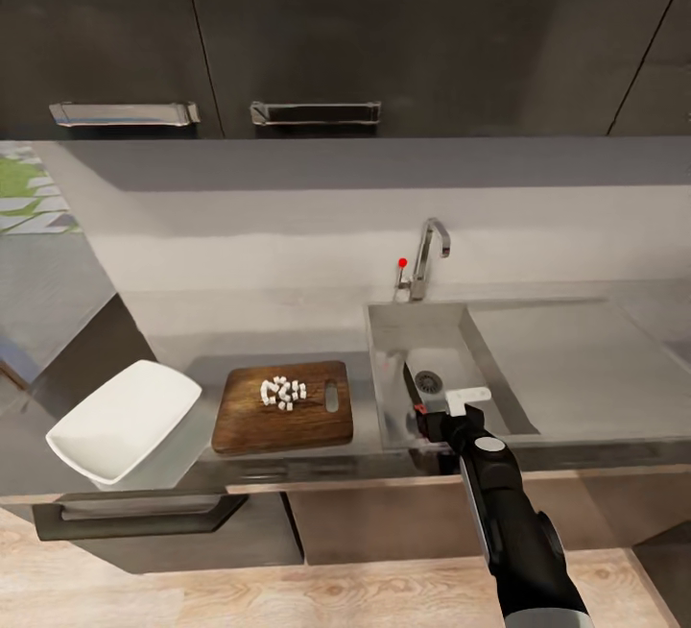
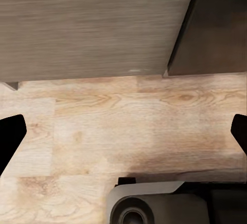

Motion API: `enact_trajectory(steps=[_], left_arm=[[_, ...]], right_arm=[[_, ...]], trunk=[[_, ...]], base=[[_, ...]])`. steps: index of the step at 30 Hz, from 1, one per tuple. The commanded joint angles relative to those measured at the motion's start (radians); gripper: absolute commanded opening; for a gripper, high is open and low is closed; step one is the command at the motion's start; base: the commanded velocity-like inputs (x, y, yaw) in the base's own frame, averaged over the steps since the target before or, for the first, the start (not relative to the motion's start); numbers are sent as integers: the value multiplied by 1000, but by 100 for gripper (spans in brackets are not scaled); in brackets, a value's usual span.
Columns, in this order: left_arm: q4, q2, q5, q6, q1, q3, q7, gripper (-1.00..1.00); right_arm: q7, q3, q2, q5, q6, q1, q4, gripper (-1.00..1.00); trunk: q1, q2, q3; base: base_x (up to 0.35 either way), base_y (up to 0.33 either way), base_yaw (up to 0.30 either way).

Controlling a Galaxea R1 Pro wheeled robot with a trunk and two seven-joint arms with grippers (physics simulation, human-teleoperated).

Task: In the kitchen, take the Vidalia onion out of the sink, dice it on the chopping board with the paring knife, put the diced onion into the bowl on the countertop, then place both the paring knife and the chopping board into the sink.

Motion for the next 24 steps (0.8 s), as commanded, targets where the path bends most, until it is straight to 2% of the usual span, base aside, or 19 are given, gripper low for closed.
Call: enact_trajectory(steps=[1, 7, 24], left_arm=[[-1, 2, 7, -1, 0, -8, 9, 100], [0, 2, 7, -1, 0, -8, 9, 100], [1, 2, 7, -1, 0, -8, 8, 100]], right_arm=[[11, -1, 1, 10, 4, -1, -2, 100], [11, 0, 1, 10, 4, -1, -9, 100], [11, 0, 1, 10, 4, 0, -23, 100]], trunk=[[1, -2, 0], [1, -2, 9], [1, -2, 36]], base=[[-15, 5, 110], [-60, 94, 122], [-2, 3, 3]])
